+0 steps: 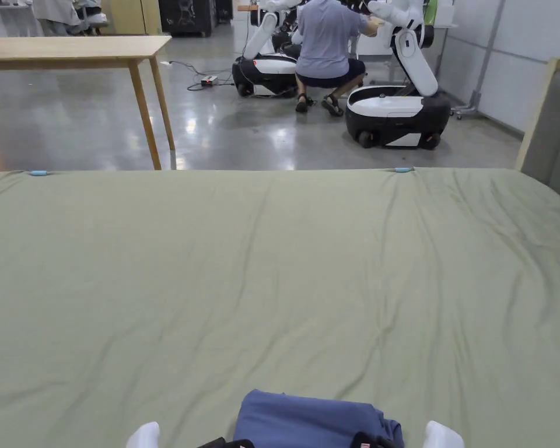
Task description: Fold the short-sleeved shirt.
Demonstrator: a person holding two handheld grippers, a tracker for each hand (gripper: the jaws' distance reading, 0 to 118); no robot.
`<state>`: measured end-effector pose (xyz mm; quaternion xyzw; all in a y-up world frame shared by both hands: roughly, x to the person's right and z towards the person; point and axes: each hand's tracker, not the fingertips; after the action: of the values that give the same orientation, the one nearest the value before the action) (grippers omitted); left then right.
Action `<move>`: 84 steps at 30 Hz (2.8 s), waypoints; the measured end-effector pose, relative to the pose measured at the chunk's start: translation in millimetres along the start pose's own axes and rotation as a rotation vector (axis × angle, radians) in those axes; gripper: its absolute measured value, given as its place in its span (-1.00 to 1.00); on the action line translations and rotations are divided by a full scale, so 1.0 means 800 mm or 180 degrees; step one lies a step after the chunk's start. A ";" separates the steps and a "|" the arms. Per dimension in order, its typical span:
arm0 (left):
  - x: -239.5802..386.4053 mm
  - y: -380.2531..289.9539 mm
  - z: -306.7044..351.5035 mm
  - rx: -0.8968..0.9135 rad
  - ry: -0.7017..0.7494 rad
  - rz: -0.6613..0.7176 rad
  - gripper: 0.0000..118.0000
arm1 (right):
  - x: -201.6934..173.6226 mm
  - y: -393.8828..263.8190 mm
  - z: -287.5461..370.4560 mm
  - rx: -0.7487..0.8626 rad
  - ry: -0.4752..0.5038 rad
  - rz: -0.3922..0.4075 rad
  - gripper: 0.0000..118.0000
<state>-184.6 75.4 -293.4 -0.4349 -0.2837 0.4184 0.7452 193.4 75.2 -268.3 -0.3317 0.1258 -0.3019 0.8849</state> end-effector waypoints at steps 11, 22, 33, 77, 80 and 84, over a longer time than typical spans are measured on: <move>0.003 0.001 -0.058 -0.0025 -0.0029 0.0197 -0.69 | -0.028 -0.001 0.022 -0.0050 0.0000 0.0416 -0.91; -0.108 0.122 0.253 0.0362 0.1119 -0.0279 -0.69 | -0.106 -0.050 0.048 -0.0074 0.0005 0.0912 -0.91; -0.203 0.227 0.425 0.0616 0.1915 -0.0341 -0.68 | -0.165 -0.093 0.034 -0.0154 0.0128 0.1002 -0.91; 0.331 0.044 0.163 0.2791 0.2201 -0.3192 -0.89 | -0.232 0.186 0.209 0.2016 -0.0729 0.2227 -0.91; 0.333 0.045 0.165 0.2788 0.2180 -0.3174 -0.78 | -0.233 0.184 0.208 0.1991 -0.0719 0.2225 -0.90; 0.335 0.044 0.166 0.2781 0.2153 -0.3176 -0.67 | -0.236 0.182 0.208 0.1977 -0.0743 0.2207 -0.76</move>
<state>-171.5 372.7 -247.5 -0.0235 -0.0103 -0.0517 0.9983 180.6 364.0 -236.0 -0.0218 0.0327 0.0270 0.9989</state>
